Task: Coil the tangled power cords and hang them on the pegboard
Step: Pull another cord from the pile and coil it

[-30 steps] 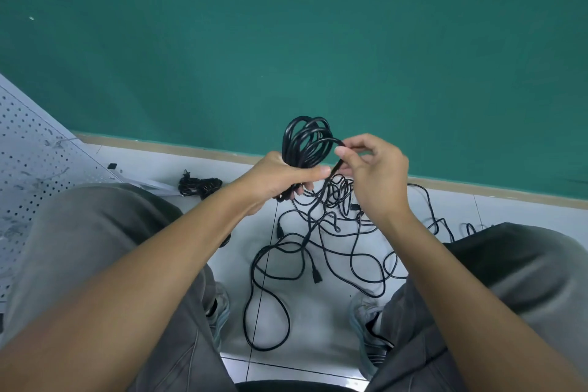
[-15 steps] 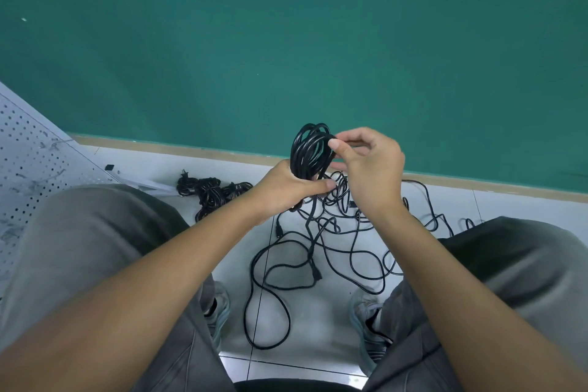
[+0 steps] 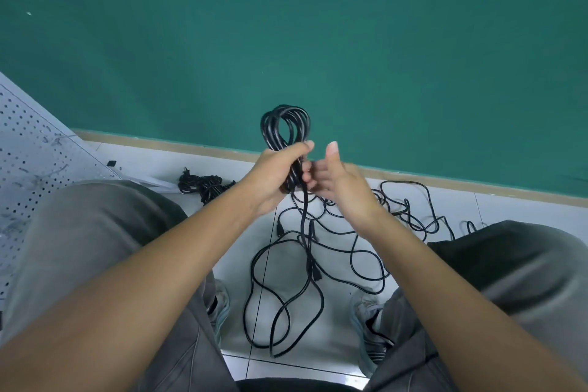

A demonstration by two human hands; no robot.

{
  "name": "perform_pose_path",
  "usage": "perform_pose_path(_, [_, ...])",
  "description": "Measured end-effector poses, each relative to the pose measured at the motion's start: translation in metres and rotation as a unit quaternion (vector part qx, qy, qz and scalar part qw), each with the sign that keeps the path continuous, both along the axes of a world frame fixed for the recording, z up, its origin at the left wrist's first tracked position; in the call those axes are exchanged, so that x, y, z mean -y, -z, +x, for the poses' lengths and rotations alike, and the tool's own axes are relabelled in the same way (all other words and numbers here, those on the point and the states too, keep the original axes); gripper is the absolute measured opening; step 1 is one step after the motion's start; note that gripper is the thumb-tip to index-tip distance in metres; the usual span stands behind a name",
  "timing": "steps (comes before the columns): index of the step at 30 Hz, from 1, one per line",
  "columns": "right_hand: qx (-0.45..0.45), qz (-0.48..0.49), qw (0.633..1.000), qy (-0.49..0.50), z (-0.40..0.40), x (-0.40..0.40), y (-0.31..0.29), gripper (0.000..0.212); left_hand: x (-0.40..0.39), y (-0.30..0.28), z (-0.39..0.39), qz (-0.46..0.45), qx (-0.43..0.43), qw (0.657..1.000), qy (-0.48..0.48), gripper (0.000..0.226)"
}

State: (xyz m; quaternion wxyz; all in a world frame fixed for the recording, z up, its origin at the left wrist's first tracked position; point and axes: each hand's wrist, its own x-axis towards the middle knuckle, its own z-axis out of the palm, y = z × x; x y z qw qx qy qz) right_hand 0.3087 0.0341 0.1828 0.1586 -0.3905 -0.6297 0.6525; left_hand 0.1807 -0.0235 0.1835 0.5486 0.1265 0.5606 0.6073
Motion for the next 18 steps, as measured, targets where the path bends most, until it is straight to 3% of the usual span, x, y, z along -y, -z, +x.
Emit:
perform_pose_path(5, [0.08, -0.004, 0.99, -0.117, -0.003, 0.014, 0.01, 0.09, -0.003, 0.0, -0.026, 0.026, 0.061, 0.992, -0.11, 0.018])
perform_pose_path(8, [0.097, -0.007, 0.984, -0.15, -0.002, 0.017, 0.007, 0.063, -0.004, 0.001, -0.037, 0.008, 0.058, 0.982, -0.18, 0.02])
perform_pose_path(11, [0.119, 0.023, 0.967, -0.222, 0.002, 0.017, 0.003, 0.038, -0.005, 0.003, -0.041, -0.046, -0.015, 0.976, -0.212, 0.018])
perform_pose_path(15, [0.087, 0.118, 0.958, -0.246, 0.008, 0.006, -0.007, 0.007, -0.002, 0.008, -0.033, -0.06, -0.137, 0.979, -0.138, 0.031])
perform_pose_path(18, [0.06, 0.149, 0.965, -0.209, 0.011, 0.001, -0.012, 0.023, 0.001, 0.007, -0.021, -0.052, -0.247, 0.967, -0.035, 0.04])
